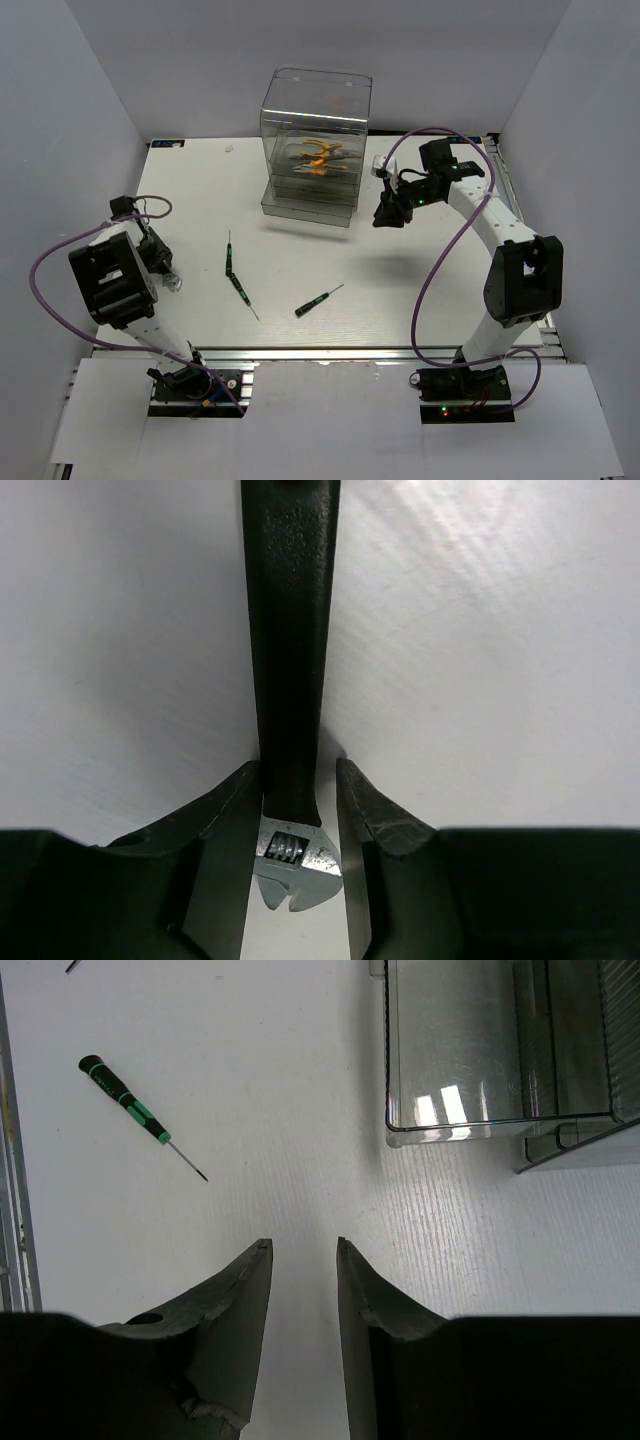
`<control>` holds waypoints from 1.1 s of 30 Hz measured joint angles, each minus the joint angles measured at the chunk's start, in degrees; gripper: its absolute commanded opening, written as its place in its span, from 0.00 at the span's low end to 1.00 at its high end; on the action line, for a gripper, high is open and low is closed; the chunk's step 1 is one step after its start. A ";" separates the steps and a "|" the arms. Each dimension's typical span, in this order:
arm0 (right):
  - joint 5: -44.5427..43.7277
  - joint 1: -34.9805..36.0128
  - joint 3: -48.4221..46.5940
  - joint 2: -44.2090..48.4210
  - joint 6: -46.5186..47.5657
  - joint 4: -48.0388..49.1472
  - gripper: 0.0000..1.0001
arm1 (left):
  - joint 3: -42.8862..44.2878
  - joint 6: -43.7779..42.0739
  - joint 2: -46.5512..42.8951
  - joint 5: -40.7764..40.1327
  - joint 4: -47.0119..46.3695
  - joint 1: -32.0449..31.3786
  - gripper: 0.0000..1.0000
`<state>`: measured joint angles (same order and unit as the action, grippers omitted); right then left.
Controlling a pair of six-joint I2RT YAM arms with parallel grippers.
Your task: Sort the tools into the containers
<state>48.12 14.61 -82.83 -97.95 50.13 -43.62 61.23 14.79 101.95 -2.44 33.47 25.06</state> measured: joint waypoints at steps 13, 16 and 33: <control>0.02 -0.66 0.00 0.00 -0.22 0.04 0.38 | -1.53 1.29 -0.26 6.38 -4.44 0.24 0.00; 0.02 -0.74 0.00 0.00 -0.28 0.09 0.38 | -1.97 1.33 -0.76 7.04 -5.03 0.46 0.00; 1.40 -1.11 4.13 1.42 -2.49 4.42 0.38 | -2.69 6.47 -1.38 19.04 -6.29 -2.12 0.00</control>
<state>49.52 13.50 -78.70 -96.53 47.64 -39.20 58.54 21.26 100.57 16.60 27.18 22.94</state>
